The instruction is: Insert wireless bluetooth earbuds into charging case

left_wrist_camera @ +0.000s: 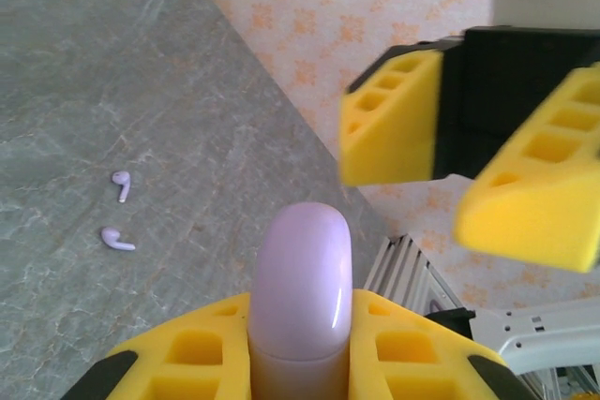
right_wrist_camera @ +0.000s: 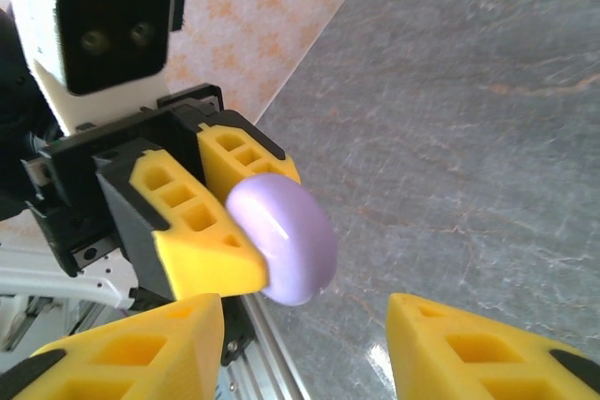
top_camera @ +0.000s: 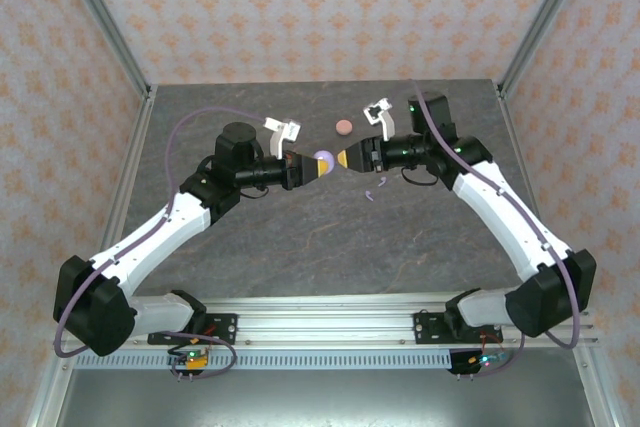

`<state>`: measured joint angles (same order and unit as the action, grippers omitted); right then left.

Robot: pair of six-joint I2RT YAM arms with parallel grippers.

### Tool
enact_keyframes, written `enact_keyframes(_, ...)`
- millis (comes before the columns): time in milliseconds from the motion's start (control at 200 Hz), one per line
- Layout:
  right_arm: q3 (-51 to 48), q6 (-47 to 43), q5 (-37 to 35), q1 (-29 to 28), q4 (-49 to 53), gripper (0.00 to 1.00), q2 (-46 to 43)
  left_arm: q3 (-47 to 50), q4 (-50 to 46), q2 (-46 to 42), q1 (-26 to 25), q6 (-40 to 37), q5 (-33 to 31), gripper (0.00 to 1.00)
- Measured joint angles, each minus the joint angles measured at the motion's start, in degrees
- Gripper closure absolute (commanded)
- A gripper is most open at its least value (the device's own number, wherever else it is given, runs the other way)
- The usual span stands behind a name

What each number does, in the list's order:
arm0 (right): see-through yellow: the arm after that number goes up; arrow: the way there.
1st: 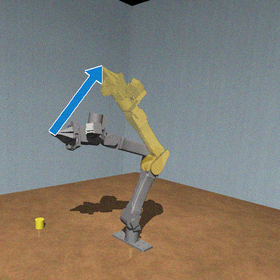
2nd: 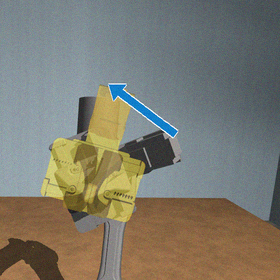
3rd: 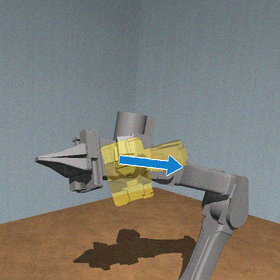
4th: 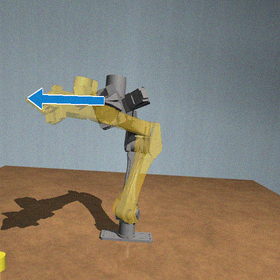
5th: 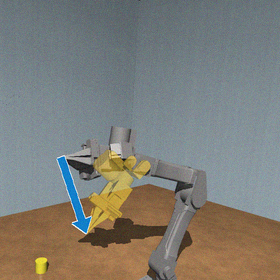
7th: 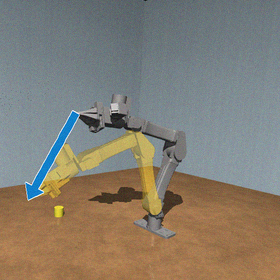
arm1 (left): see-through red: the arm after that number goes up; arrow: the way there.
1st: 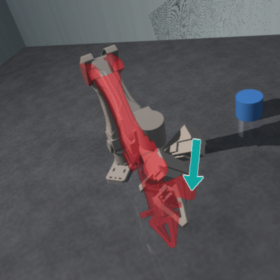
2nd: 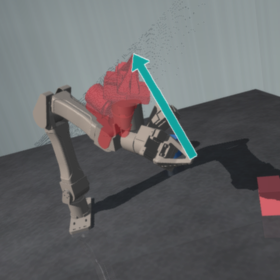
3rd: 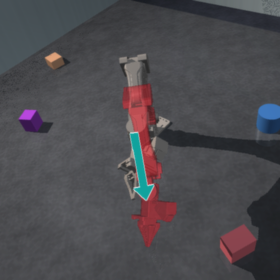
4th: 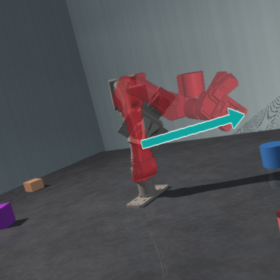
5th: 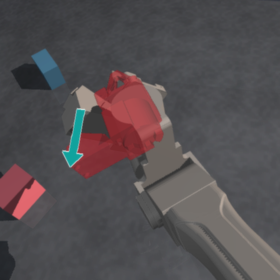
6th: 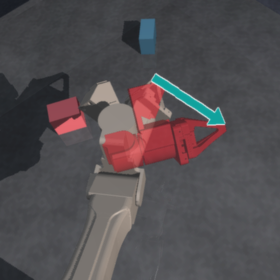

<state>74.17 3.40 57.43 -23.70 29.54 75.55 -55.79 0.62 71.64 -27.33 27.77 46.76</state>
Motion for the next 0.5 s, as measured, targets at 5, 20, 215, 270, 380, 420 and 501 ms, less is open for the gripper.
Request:
enact_keyframes(5, -0.02, 0.00, -0.11, 0.00, -0.04, 0.49, -0.07, 0.00, 0.00, 0.00, 0.00, 0.00, -0.07, 0.96)
enact_keyframes(20, -0.02, 0.02, -0.39, 0.00, -0.15, 0.48, -0.35, 0.00, 0.00, 0.00, 0.00, 0.00, -0.35, 0.96)
enact_keyframes(215, -0.48, 1.03, -0.39, 0.00, -1.05, 0.46, -1.22, 0.00, 0.11, 0.00, 0.00, 0.17, 0.55, 0.95)
enact_keyframes(270, -0.48, 1.05, 0.09, 0.00, -1.09, 0.46, -1.01, 0.00, 0.24, 0.00, 0.00, -0.11, 1.36, 0.95)
enact_keyframes(380, -0.48, 1.03, 1.44, 0.00, -1.27, 0.45, -0.55, 0.00, 0.35, -0.13, 0.00, -1.86, 2.78, 0.97)
enact_keyframes(420, -0.48, 1.03, 2.23, 0.00, -1.38, 0.45, -0.39, 0.00, 0.35, -0.35, 0.00, -2.67, 3.08, 0.97)
enact_keyframes(501, -0.46, 0.92, 3.87, -0.07, -1.40, 0.45, -0.11, 0.00, 0.48, -0.96, -0.04, -4.50, 3.89, 0.96)
